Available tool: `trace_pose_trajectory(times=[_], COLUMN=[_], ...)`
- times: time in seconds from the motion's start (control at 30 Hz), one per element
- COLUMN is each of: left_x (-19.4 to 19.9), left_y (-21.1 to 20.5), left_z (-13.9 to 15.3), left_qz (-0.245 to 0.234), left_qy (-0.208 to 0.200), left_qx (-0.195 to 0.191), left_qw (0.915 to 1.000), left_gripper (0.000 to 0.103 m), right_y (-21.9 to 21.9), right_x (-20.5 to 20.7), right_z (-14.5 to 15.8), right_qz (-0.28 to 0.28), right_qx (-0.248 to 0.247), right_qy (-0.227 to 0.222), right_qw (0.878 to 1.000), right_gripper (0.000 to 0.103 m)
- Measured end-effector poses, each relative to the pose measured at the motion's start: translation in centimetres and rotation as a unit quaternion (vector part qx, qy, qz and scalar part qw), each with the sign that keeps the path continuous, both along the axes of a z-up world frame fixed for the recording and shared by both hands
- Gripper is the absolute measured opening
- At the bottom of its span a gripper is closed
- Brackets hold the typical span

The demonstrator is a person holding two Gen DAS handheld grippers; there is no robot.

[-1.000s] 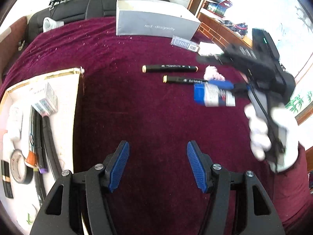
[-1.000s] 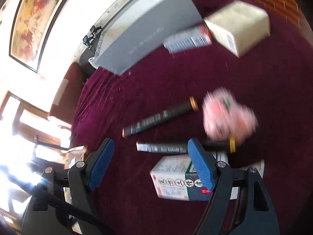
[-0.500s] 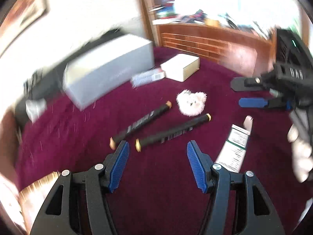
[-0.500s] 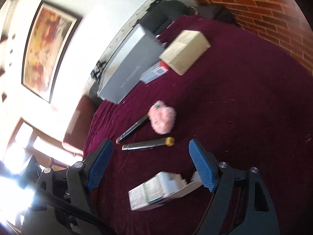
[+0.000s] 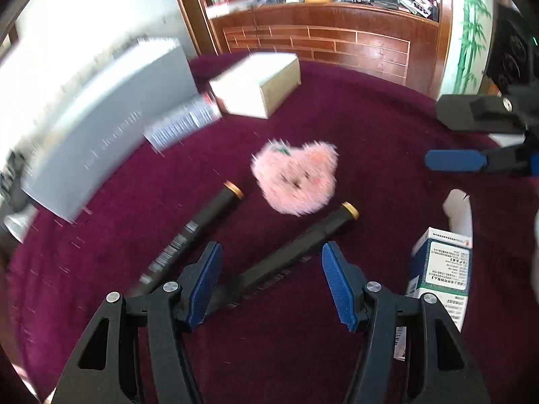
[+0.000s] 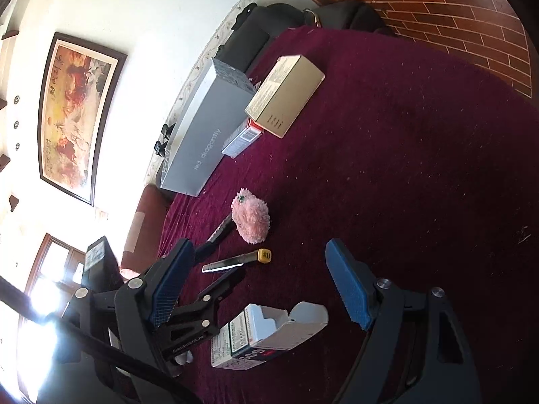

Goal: Organize objects
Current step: 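Grasp an orange-capped black marker with the left gripper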

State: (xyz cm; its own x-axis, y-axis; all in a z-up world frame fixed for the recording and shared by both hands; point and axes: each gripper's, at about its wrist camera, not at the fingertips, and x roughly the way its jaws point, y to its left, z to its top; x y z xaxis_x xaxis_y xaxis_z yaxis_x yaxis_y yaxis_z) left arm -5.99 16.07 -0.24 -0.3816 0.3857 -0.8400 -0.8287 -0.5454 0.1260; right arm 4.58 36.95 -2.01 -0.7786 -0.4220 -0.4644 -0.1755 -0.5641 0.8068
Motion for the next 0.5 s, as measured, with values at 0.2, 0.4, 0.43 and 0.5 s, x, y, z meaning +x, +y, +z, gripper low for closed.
trace_pose_trajectory(times=[0.2,0.4,0.43,0.5], left_x=[0.4,3.4,3.8,4.1], left_y=[-0.4,-0.4,-0.3,-0.2], left_z=[-0.1,-0.1,-0.1,0.0], left_qz=[-0.001,-0.019,-0.018,-0.014], left_qy=[-0.066,-0.066,-0.061,-0.049], left_qx=[0.004,-0.015,-0.019,-0.024], left_qw=[0.9978,0.9975,0.9978,0.9984], left_gripper=[0.044,0.042,0.041,0.041], right_y=[-0.1,-0.2,-0.3,-0.2], right_x=[0.1,0.0,0.0,0.0], right_z=[-0.2,-0.4,-0.4,-0.6], right_qz=[-0.002,-0.002,-0.003,-0.005], right_qx=[0.005,0.014,0.016,0.015], right_qy=[-0.006,-0.014,-0.015,-0.018], right_qw=[1.000,1.000,1.000,1.000], right_gripper=[0.081,0.081,0.081,0.081])
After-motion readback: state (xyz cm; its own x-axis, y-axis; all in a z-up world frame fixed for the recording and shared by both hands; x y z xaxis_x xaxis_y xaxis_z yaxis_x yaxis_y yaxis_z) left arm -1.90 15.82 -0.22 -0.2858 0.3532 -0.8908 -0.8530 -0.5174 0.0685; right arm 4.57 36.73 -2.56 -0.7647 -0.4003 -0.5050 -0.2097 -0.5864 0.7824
